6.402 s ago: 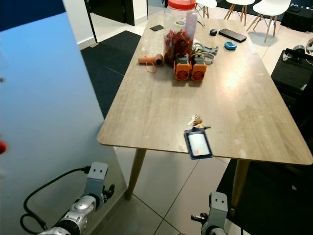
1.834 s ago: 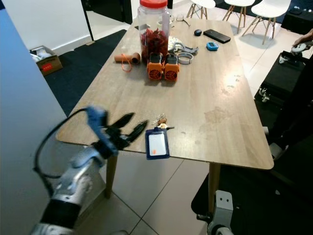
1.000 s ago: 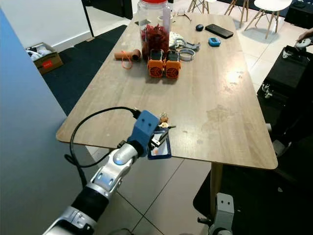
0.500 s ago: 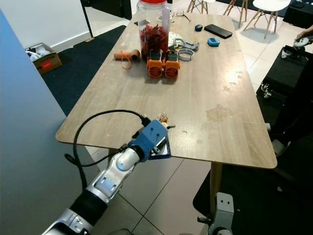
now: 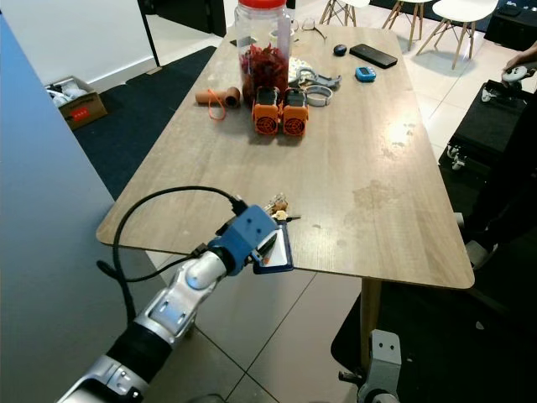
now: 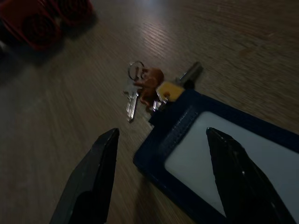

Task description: Hang keys on a hook

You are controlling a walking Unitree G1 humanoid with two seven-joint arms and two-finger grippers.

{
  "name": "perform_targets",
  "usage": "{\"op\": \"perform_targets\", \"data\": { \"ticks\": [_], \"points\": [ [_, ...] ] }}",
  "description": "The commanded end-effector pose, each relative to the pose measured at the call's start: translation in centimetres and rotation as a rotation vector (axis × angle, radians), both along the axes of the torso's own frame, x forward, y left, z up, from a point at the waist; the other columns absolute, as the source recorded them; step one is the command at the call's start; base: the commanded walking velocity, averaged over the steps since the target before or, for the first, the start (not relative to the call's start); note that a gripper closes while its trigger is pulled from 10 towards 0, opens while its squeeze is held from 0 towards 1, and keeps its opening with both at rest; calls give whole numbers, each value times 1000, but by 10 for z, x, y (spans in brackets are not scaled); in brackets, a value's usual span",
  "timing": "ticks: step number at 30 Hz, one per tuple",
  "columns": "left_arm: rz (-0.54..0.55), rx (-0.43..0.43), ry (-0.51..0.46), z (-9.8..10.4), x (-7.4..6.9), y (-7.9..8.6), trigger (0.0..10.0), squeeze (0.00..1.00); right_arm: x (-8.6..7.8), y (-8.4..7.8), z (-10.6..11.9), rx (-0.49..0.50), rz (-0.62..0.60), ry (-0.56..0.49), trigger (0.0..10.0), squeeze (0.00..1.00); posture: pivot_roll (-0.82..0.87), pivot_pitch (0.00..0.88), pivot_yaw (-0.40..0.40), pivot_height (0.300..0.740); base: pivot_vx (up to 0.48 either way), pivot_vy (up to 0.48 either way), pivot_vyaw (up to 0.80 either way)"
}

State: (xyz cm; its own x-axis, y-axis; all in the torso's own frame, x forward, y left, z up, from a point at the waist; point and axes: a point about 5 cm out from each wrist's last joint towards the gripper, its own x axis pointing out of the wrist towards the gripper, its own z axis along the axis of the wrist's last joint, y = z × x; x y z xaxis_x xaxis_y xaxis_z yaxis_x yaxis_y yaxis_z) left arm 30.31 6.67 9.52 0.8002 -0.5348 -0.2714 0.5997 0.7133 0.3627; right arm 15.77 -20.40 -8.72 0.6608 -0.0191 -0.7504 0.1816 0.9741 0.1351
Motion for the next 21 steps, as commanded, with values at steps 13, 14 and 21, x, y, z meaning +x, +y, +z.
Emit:
{"op": "perform_targets", "data": {
  "ticks": [13,14,21],
  "points": [
    [194,-167,451,-36,-10,9,10000,0,-1,0,-1,1,-5,7,10000,0,45,46,-8,740,0,0,0],
    [194,-167,451,-36,-10,9,10000,0,-1,0,-1,1,-5,7,10000,0,45,46,-8,740,0,0,0],
    [177,-203,561,-36,-17,4,10000,0,-2,0,-1,1,-8,8,10000,0,45,46,-8,740,0,0,0]
  ]
}}
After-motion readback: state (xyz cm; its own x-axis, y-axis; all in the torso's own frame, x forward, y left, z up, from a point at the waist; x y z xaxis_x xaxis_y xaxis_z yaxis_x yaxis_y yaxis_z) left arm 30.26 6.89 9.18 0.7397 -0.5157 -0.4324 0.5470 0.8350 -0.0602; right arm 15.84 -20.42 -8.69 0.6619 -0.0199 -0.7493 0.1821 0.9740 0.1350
